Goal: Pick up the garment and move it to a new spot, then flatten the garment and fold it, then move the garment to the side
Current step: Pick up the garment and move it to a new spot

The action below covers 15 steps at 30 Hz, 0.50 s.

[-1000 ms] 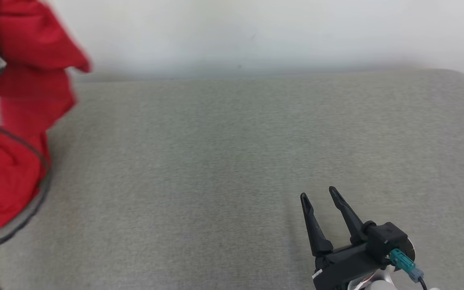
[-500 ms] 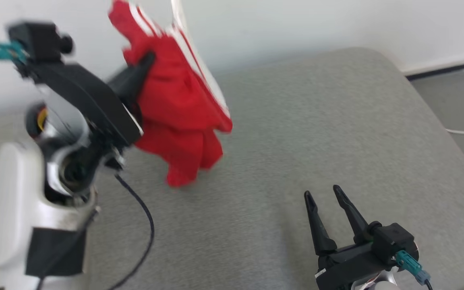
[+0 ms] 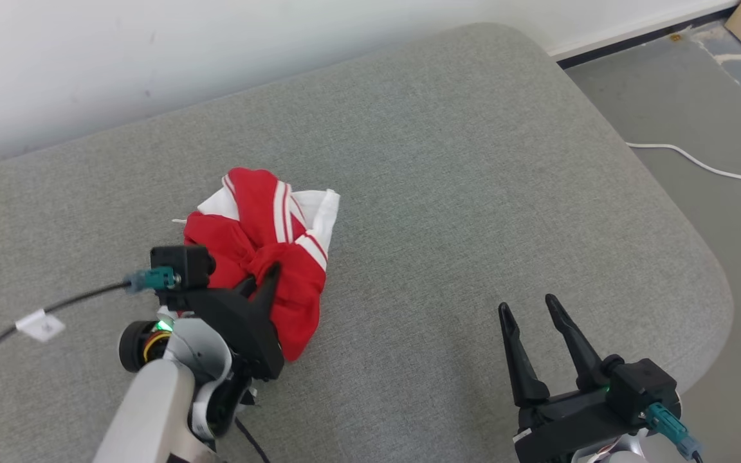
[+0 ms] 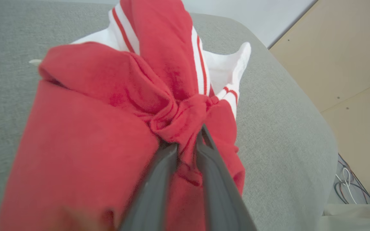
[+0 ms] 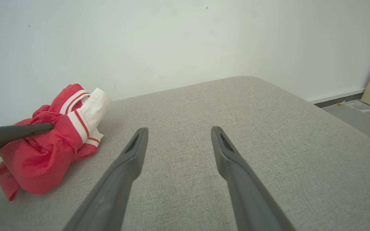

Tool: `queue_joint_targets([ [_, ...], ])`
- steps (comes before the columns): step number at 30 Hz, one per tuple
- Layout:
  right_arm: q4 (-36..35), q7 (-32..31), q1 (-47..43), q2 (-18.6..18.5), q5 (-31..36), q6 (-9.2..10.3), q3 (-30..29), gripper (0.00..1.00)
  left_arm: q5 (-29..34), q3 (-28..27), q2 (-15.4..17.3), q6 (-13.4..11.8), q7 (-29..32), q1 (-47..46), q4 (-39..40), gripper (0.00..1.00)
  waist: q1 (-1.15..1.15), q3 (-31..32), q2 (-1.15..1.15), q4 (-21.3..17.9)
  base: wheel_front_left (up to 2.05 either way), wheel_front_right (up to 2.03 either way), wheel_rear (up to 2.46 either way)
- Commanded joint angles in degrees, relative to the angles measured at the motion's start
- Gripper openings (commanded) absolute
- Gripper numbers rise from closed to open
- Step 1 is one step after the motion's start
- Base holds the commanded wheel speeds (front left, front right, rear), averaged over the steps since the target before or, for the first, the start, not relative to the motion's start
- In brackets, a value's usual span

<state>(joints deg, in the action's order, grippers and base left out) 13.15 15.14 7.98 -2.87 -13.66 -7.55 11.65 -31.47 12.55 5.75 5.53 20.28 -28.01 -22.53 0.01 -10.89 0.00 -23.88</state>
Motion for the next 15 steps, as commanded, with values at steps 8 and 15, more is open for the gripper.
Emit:
queue_joint_targets([
  [8, 0.4, 0.0, -1.4, -0.1, 3.4, 0.12, -3.7, 1.00, 1.4, 2.4, -1.0, 1.7, -23.3, 4.9, 1.3, 1.00, -0.01, 3.8, 0.00, 5.5, 0.00, 0.00, 0.00],
  [15, 0.3, -0.7, -3.3, 0.0, 5.9, 0.12, -6.9, 1.00, 3.0, -1.2, 0.3, 1.9, -35.3, 14.4, 7.8, 1.00, -0.01, 7.9, 0.00, 9.8, 0.00, 0.00, 0.00],
])
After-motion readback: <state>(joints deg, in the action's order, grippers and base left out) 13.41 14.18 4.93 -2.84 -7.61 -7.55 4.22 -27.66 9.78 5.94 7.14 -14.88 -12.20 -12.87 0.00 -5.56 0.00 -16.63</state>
